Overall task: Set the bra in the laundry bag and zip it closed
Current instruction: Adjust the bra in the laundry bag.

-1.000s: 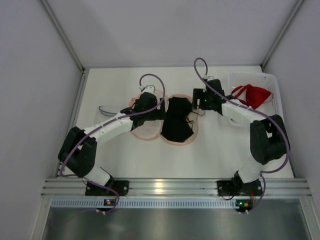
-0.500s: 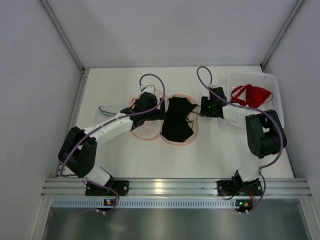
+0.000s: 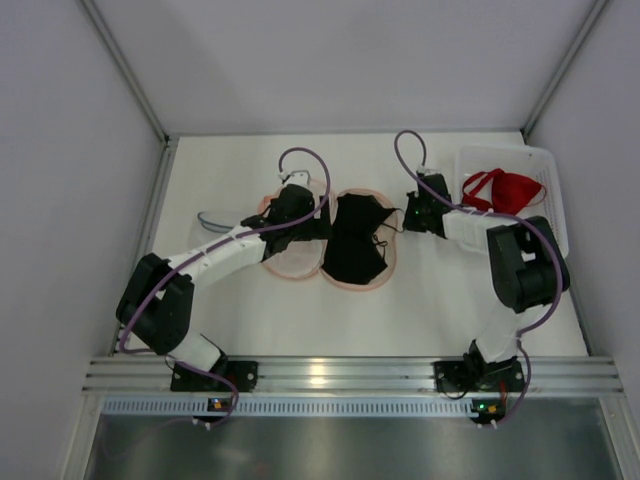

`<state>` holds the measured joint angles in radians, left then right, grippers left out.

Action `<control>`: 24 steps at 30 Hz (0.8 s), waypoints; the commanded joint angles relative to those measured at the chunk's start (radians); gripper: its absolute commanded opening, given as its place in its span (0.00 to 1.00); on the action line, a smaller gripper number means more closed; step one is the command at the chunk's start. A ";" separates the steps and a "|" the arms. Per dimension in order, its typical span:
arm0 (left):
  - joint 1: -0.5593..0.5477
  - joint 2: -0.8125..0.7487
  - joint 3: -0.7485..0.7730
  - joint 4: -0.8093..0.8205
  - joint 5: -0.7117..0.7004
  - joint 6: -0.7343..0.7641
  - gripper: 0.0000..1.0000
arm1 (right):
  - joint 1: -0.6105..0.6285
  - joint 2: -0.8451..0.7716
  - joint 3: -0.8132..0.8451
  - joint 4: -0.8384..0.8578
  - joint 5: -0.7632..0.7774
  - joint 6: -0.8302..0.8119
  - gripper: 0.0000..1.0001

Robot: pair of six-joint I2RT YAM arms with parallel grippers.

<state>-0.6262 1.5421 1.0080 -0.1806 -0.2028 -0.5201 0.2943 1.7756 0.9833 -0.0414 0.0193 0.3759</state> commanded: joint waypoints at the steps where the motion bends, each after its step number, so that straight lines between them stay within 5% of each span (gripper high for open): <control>1: 0.003 -0.014 0.012 0.030 -0.011 0.003 0.98 | 0.022 -0.071 -0.011 0.074 -0.050 0.040 0.00; 24: -0.001 0.000 0.018 0.061 0.106 -0.011 0.98 | 0.085 0.010 -0.011 0.156 -0.164 0.138 0.00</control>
<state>-0.6262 1.5429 1.0080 -0.1749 -0.1345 -0.5255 0.3607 1.7718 0.9730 0.0601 -0.1474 0.5011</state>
